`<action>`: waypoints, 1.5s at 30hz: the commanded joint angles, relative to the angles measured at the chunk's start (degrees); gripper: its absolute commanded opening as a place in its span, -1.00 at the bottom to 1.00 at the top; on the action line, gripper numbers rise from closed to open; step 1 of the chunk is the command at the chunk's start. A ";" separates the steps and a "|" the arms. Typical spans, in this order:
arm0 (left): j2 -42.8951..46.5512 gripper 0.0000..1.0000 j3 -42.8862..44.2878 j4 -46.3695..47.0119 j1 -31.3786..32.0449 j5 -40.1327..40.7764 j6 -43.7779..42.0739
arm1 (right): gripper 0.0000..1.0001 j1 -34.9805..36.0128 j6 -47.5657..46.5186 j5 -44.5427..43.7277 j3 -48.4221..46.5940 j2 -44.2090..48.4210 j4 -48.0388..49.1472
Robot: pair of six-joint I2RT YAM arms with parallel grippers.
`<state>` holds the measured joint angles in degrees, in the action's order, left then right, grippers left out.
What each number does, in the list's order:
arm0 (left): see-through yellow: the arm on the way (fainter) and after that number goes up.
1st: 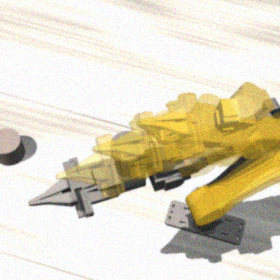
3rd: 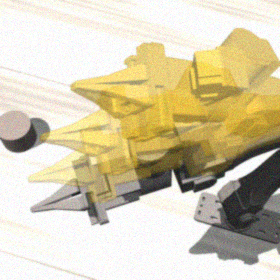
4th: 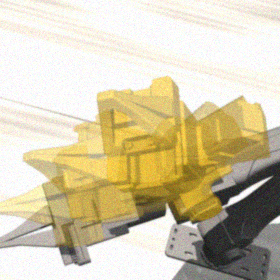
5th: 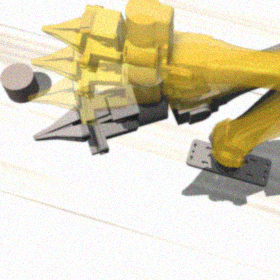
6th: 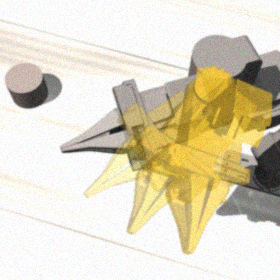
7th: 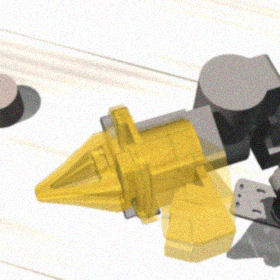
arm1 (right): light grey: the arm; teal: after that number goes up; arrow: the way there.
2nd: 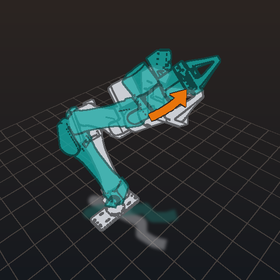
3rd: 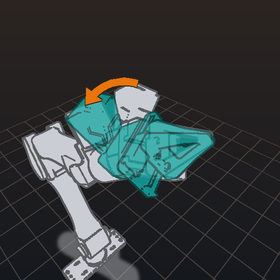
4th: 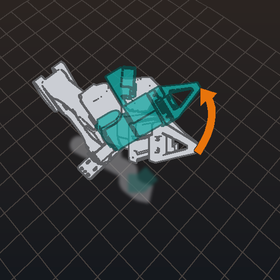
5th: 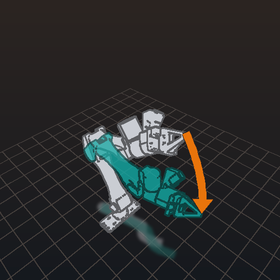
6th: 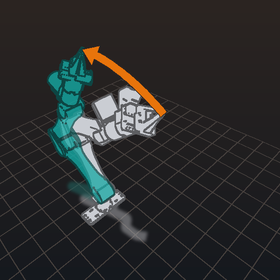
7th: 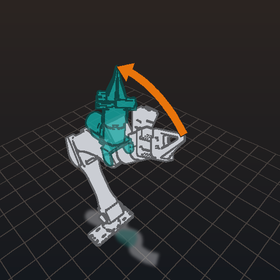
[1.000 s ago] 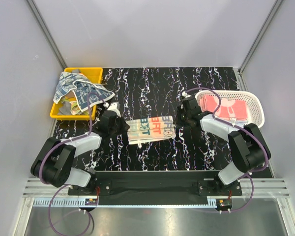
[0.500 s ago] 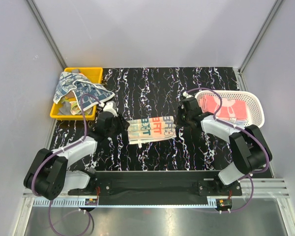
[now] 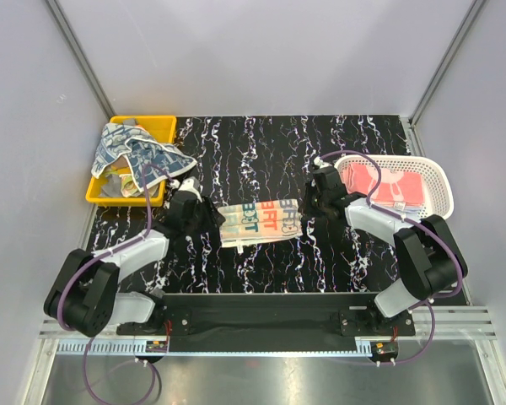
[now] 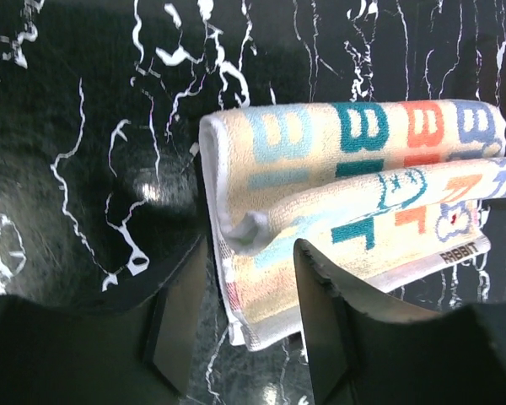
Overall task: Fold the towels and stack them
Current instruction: Fold the towel
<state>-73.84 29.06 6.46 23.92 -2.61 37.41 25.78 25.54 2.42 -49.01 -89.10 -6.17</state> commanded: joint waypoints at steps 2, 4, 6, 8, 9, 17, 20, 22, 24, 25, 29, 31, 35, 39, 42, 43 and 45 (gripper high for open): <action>0.89 -0.06 3.99 -2.23 -0.02 -0.82 4.43 | -1.00 0.15 -0.31 -1.97 0.41 2.35 1.96; 1.77 -0.07 3.29 -2.33 -0.02 -0.90 5.65 | -1.00 0.23 -0.32 -1.98 0.41 2.44 2.04; 3.35 -0.01 2.58 -0.84 -0.02 -0.12 7.15 | -1.00 0.24 -0.32 -1.98 0.59 2.35 2.13; 3.44 0.03 3.71 -1.97 -0.02 1.37 9.17 | -1.00 0.24 -0.23 -1.71 0.67 1.91 2.40; 3.18 0.05 4.59 -4.41 -0.02 2.16 9.78 | -1.00 0.24 -0.23 -1.71 0.67 1.74 2.48; -1.82 0.10 8.30 -7.87 -0.02 4.19 21.03 | -1.00 0.32 0.04 -1.45 0.59 1.47 2.75; -2.79 0.11 8.29 -7.69 0.07 4.46 24.02 | -1.00 0.32 0.21 -1.36 0.76 1.74 2.92; -3.41 0.12 8.47 -7.78 0.25 4.72 25.34 | -1.00 0.32 0.30 -1.27 0.94 1.82 3.10; -4.46 0.11 8.56 -7.87 0.25 4.63 25.96 | -1.00 0.41 0.30 -1.19 1.03 1.83 3.01; -4.55 0.11 8.47 -7.95 0.16 4.46 26.31 | -1.00 0.41 0.30 -1.18 1.03 1.91 3.01; -5.17 0.10 7.86 -7.16 0.42 3.40 26.75 | -1.00 0.41 0.21 -0.75 1.38 2.53 2.92; -5.43 0.08 7.68 -7.07 0.51 3.40 26.58 | -1.00 0.41 0.30 -0.75 1.64 2.88 2.92; -5.26 -0.02 5.40 -5.16 0.77 2.96 26.23 | -1.00 0.32 0.47 -0.39 2.26 3.84 2.66; -4.73 -0.15 3.20 -4.00 1.30 1.13 24.82 | -0.83 0.50 0.74 -0.13 3.05 6.04 2.05; -4.29 -0.21 1.88 -3.65 1.74 0.59 23.50 | -0.60 0.67 1.18 -0.04 3.66 7.88 1.43; -4.12 -0.24 1.36 -3.47 1.83 0.42 23.24 | -0.51 0.67 1.35 0.04 3.92 8.15 1.25; -3.77 -0.28 0.04 -2.59 2.09 0.06 22.62 | -0.42 0.67 1.79 0.31 4.19 8.94 0.47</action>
<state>-78.89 30.70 0.34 25.52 -1.15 62.00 25.85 26.30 2.63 -45.39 -82.83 -5.80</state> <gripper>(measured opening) 0.371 0.270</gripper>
